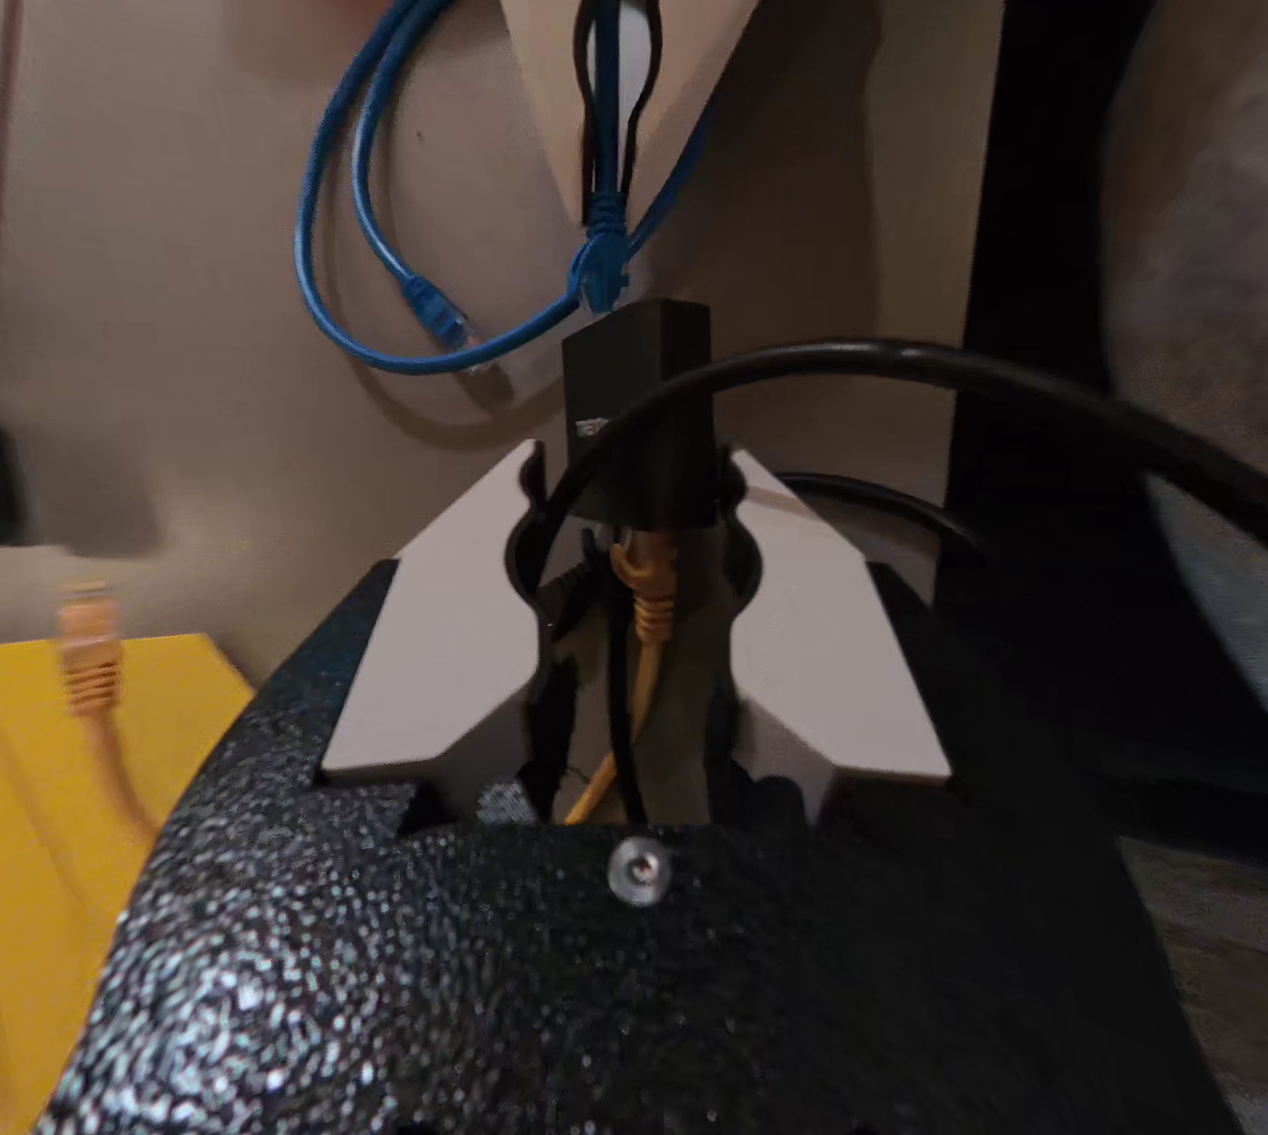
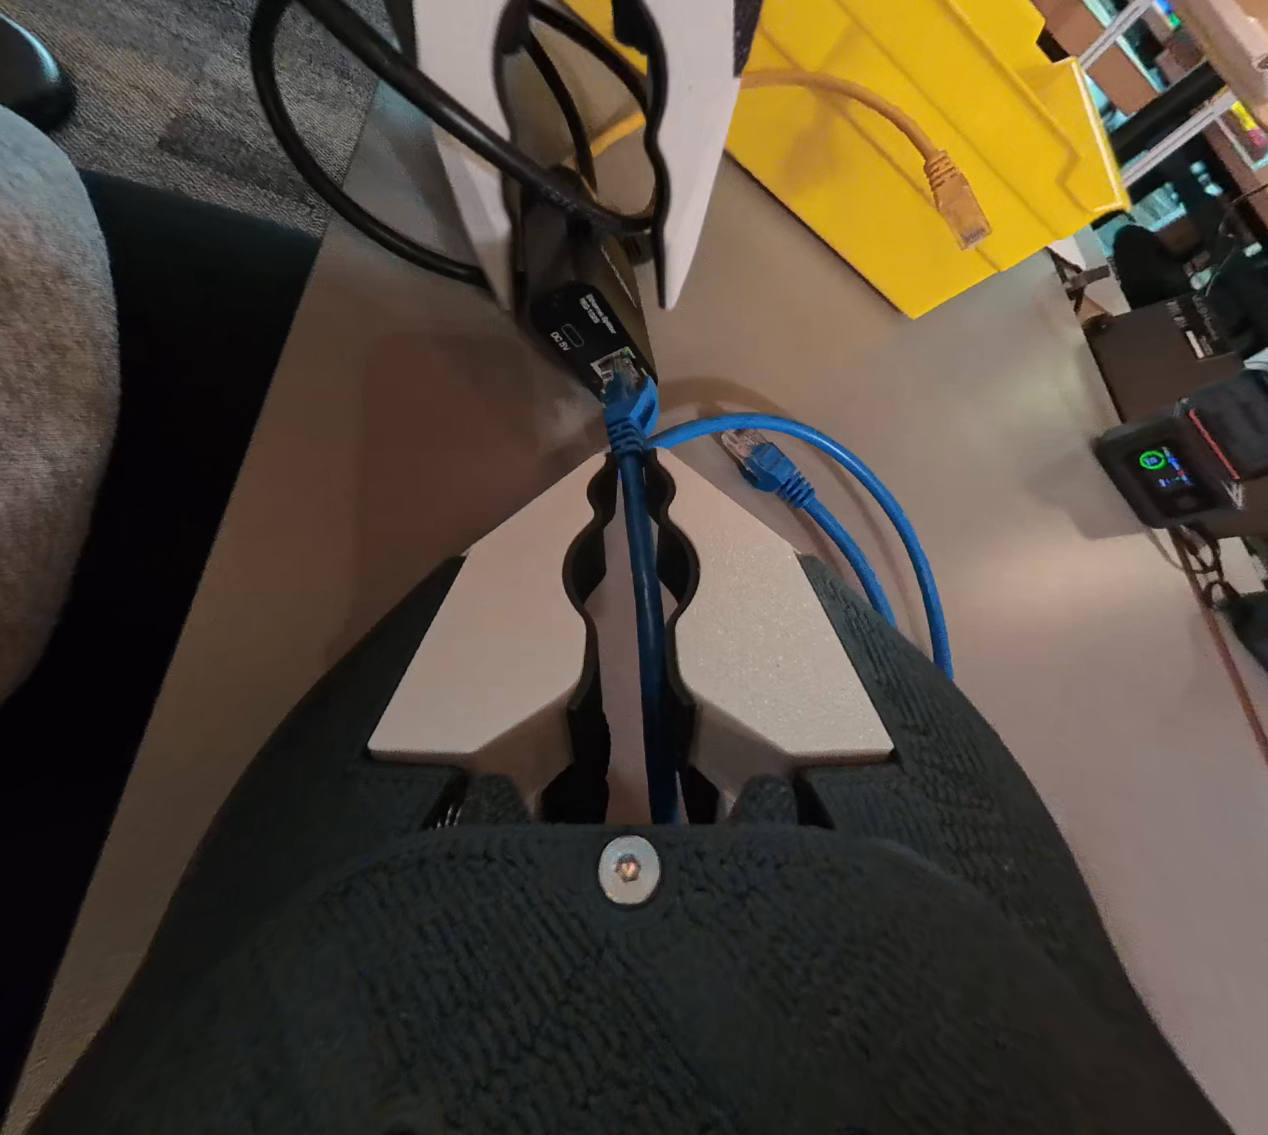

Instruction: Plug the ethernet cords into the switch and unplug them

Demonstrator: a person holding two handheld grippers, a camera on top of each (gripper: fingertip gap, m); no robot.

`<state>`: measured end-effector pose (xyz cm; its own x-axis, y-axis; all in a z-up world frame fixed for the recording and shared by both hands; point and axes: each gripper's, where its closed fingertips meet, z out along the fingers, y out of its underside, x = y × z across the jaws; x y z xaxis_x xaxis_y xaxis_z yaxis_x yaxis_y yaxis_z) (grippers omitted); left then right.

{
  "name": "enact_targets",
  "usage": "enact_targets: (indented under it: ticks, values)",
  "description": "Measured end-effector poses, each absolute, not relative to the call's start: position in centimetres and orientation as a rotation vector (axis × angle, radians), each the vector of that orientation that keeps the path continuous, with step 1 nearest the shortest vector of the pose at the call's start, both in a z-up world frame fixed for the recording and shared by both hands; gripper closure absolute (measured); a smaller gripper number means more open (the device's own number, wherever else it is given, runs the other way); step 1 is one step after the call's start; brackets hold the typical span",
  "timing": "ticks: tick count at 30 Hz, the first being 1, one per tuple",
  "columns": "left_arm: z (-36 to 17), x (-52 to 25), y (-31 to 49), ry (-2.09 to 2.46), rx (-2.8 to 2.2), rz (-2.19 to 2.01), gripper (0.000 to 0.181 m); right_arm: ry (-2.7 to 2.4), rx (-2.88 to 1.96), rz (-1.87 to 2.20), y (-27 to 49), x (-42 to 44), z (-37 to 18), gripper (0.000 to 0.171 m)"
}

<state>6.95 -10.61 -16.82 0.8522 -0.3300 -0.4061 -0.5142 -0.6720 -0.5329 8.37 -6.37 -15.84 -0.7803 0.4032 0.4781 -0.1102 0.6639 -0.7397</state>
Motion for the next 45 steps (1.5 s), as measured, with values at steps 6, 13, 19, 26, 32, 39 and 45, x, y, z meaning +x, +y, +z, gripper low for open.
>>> enact_targets:
  ticks: [6, 13, 19, 26, 32, 39, 45]
  values:
    - [-16.4, 7.2, -10.0, 0.68, -2.298, 0.46, 0.152, -2.151, 0.005, 0.918, -6.2, 9.1, -15.0, 0.167]
    - [-14.1, 8.8, -9.1, 0.566, -2.151, 0.222, 0.153, -2.133, -0.007, 1.011, -6.0, 9.9, -12.7, 0.167]
    - [-13.1, 9.4, -8.5, 0.563, -2.103, 0.217, 0.154, -2.146, -0.029, 0.984, -5.6, 9.8, -12.9, 0.168]
    - [-13.4, 11.0, -8.2, 0.643, -2.085, 0.161, 0.153, -2.24, 0.003, 0.954, -5.9, 10.3, -15.3, 0.167]
    - [-10.7, 10.8, -8.6, 0.469, -1.935, -0.076, 0.153, -2.193, -0.184, 1.417, -6.6, 10.9, -11.7, 0.144]
    - [-8.6, 11.6, -8.7, 0.432, -1.82, -0.199, 0.153, -2.146, -0.191, 1.458, -6.8, 11.2, -9.7, 0.163]
    - [-8.8, 11.7, -8.3, 0.43, -1.807, -0.213, 0.153, -2.201, -0.224, 1.463, -6.6, 11.3, -9.8, 0.165]
